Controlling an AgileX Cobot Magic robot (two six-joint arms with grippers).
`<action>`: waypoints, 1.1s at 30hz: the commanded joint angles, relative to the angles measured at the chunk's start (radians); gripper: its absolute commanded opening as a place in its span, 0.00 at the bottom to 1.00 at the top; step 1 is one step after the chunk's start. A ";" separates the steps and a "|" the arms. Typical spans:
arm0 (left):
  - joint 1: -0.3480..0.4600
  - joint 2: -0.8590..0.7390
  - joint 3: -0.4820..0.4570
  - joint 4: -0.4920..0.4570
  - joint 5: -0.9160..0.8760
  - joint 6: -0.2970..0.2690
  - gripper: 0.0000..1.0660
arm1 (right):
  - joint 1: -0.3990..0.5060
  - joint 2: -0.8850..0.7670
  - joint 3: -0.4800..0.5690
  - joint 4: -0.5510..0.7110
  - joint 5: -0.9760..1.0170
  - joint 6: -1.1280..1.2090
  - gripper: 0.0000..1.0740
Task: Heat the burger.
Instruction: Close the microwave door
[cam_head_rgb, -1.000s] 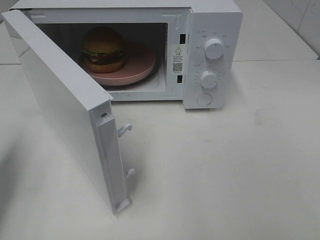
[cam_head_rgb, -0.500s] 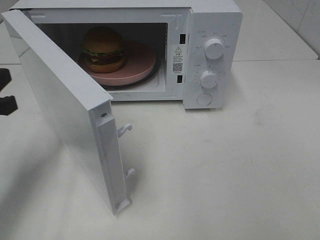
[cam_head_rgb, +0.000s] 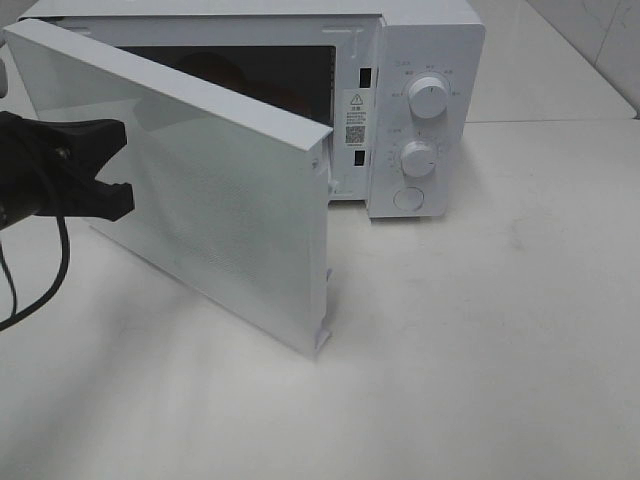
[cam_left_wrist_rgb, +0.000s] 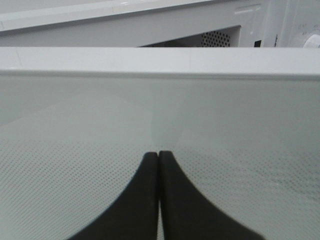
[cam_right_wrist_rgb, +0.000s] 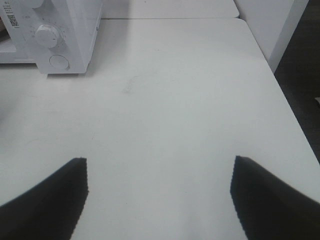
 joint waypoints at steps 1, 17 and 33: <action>-0.031 0.026 -0.041 -0.031 -0.007 0.003 0.00 | -0.007 -0.033 0.004 -0.008 -0.011 -0.003 0.70; -0.176 0.176 -0.245 -0.139 0.040 0.041 0.00 | -0.007 -0.033 0.004 -0.006 -0.011 -0.003 0.70; -0.253 0.319 -0.450 -0.319 0.084 0.093 0.00 | -0.007 -0.033 0.004 -0.004 -0.011 -0.003 0.70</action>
